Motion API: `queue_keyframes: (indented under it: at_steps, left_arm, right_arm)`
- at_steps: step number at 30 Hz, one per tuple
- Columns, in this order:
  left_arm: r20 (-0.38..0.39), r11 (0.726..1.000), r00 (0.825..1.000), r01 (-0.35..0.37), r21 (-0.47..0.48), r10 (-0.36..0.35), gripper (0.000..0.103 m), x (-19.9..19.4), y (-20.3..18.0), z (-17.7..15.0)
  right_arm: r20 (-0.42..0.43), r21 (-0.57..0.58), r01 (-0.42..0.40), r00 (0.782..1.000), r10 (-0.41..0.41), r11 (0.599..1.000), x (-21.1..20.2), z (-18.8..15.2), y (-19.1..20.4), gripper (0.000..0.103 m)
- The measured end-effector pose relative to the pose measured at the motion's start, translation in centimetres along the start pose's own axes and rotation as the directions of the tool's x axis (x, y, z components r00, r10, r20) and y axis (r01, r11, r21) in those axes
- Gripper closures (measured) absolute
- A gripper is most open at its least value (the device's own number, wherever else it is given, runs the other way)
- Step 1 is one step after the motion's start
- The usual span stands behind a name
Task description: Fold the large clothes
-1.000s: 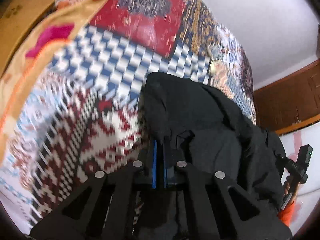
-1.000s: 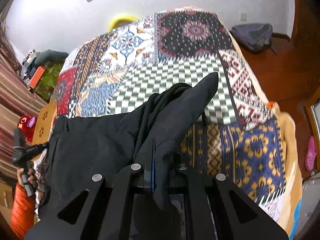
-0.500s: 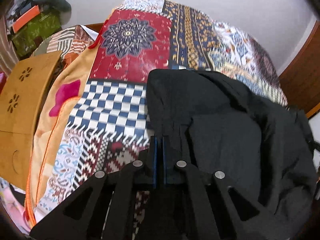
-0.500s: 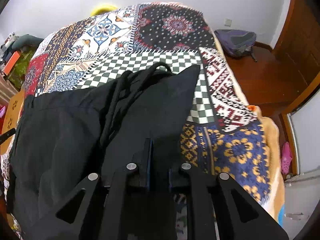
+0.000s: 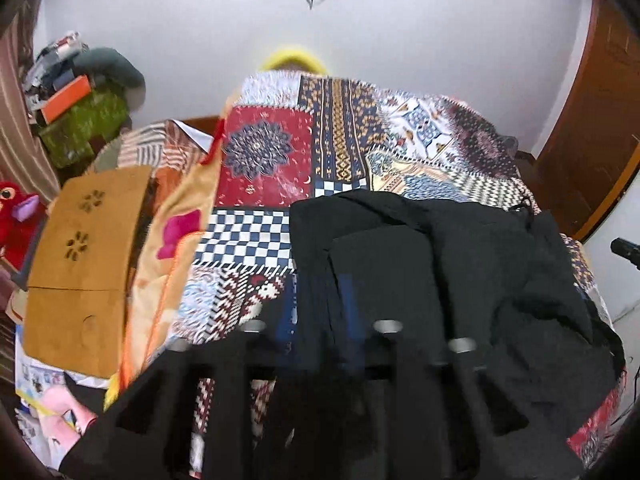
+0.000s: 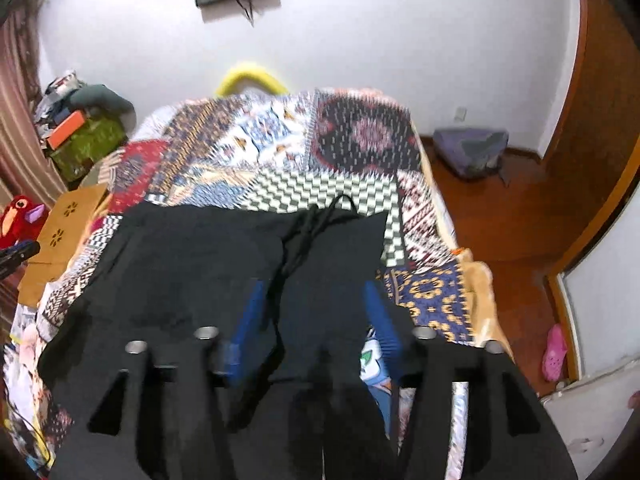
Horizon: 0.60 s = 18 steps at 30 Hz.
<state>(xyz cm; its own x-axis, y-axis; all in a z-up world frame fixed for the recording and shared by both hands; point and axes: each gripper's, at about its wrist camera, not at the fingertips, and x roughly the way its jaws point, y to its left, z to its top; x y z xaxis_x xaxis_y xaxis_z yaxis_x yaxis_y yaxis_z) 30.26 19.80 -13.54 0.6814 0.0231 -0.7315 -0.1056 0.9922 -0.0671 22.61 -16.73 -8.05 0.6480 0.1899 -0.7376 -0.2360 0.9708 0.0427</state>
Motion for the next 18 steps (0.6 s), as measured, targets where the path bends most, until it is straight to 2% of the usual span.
queue_keyframes:
  at_steps: [1,5,8,10,14,18]
  left_arm:
    - [0.018,1.0,1.0,-0.003,-0.001,0.003,0.048,-1.0,0.0,-0.3]
    - [0.072,0.999,0.997,-0.027,0.021,0.026,0.037,-5.1,0.0,-2.2]
    - [0.07,0.999,0.997,-0.021,0.03,0.019,0.029,-6.7,0.3,-3.6]
    - [0.067,0.999,0.998,-0.023,0.023,0.022,0.02,-7.7,0.6,-4.8]
    - [0.05,1.0,0.998,-0.027,-0.015,0.028,0.016,-8.3,1.9,-7.3]
    - [-0.048,0.999,0.999,-0.007,-0.049,0.004,0.015,-7.0,3.4,-10.4]
  right_arm:
    - [0.011,-0.013,0.002,1.0,-0.002,1.0,-1.0,-0.3,0.3,0.043]
    - [0.026,-0.042,-0.004,1.0,0.005,0.999,-3.3,-1.5,0.8,0.027]
    - [0.028,-0.055,0.008,1.0,-0.007,0.998,-4.3,-2.7,0.8,0.026]
    - [0.02,-0.07,0.018,1.0,-0.017,0.997,-4.4,-3.6,0.7,0.026]
    - [-0.022,-0.076,0.041,0.999,-0.043,0.996,-4.0,-5.7,0.0,0.026]
    - [-0.068,-0.023,0.037,0.997,-0.039,0.999,-3.7,-8.0,-1.7,0.026]
